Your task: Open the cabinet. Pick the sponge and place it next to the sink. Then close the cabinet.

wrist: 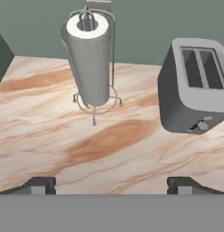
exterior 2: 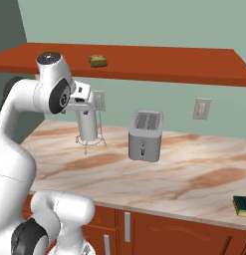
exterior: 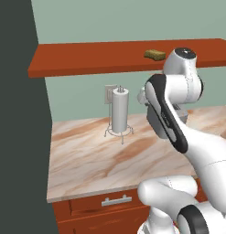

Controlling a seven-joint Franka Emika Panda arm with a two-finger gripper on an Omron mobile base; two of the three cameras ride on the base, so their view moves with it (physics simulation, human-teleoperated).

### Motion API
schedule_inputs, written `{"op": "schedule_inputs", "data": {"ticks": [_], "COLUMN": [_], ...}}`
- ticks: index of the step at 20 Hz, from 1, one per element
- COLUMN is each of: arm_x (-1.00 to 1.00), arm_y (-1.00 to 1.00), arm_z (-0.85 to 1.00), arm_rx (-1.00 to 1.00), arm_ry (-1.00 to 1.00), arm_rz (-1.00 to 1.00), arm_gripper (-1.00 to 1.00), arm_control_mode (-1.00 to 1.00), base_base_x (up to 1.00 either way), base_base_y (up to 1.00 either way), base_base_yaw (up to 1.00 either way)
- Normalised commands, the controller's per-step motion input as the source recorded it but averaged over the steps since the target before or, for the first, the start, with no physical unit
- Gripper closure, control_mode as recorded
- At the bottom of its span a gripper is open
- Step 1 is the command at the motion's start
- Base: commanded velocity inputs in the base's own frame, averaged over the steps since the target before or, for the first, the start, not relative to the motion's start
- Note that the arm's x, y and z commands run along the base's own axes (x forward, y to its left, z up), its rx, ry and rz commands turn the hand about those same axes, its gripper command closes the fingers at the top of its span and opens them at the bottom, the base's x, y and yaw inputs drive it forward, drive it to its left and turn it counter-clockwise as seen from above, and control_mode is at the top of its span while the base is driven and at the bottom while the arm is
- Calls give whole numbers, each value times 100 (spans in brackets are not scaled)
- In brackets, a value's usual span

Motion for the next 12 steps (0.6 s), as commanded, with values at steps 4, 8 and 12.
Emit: {"op": "schedule_inputs", "data": {"ticks": [4,8,12], "arm_x": [-43,-41,-43], "arm_y": [0,0,-1], "arm_z": [0,0,0], "arm_rx": [0,0,0], "arm_ry": [-39,-39,-35], "arm_rz": [0,0,0], "arm_gripper": [-100,-100,-100], "arm_control_mode": [-100,-100,-100], "base_base_x": [0,0,0], "base_base_y": [0,0,0], "base_base_yaw": [0,0,0]}}
